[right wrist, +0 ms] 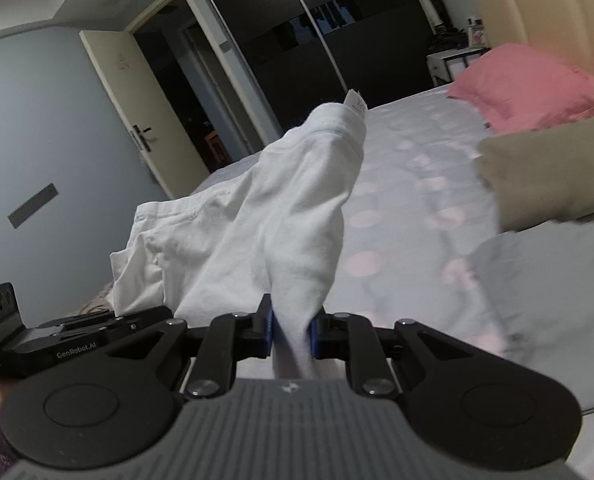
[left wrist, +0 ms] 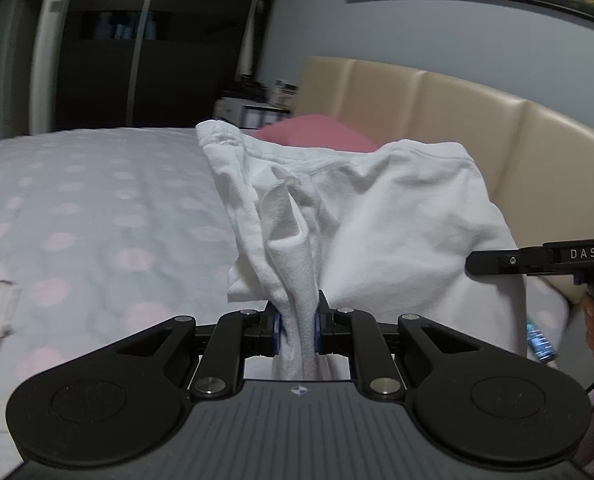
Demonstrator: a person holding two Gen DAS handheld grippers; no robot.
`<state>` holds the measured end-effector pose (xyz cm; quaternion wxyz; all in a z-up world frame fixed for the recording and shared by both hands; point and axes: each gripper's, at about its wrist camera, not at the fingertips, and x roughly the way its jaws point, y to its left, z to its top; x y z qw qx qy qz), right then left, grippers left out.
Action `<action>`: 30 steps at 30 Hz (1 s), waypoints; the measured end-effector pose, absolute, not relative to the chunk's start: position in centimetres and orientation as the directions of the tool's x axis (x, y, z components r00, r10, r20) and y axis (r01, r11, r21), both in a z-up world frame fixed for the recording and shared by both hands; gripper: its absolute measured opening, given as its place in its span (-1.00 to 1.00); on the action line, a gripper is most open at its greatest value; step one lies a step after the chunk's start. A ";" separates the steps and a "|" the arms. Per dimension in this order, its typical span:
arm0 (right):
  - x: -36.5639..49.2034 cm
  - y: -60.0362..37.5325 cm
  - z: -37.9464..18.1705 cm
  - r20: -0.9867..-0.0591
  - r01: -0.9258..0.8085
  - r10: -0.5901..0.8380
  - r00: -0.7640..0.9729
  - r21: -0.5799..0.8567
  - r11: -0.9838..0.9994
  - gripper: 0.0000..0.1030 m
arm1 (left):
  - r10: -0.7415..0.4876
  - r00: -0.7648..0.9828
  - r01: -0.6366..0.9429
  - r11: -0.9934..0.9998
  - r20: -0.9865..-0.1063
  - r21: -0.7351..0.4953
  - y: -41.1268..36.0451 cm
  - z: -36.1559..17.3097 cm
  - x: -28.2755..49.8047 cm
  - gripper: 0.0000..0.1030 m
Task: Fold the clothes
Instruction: 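Grasp the folded T-shirt with the left gripper and lift it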
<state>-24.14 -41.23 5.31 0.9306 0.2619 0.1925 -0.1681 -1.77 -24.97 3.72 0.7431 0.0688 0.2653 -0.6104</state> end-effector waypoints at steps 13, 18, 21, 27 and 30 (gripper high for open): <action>-33.5 -52.9 7.2 -0.493 0.550 -0.333 0.804 0.404 0.731 -0.63 | -0.844 -0.139 0.954 0.027 -0.518 -0.299 -34.0 1.4 -2.7 -0.78; -35.9 -56.3 5.7 -0.524 0.628 -0.397 0.754 0.397 0.669 -0.63 | -0.800 -0.194 0.959 -0.031 -0.567 -0.283 -39.6 -1.0 -4.9 -0.78; -36.8 -58.6 4.1 -0.546 0.673 -0.428 0.720 0.398 0.623 -0.63 | -0.779 -0.207 0.958 -0.038 -0.591 -0.285 -42.6 -2.7 -5.4 -0.78; -36.3 -63.9 0.8 -0.596 0.712 -0.425 0.681 0.406 0.572 -0.63 | -0.738 -0.191 0.965 -0.021 -0.647 -0.260 -47.6 -5.4 -3.9 -0.78; -35.6 -66.4 -1.1 -0.617 0.730 -0.420 0.665 0.419 0.540 -0.63 | -0.721 -0.186 0.964 -0.001 -0.668 -0.266 -49.4 -6.7 -2.6 -0.78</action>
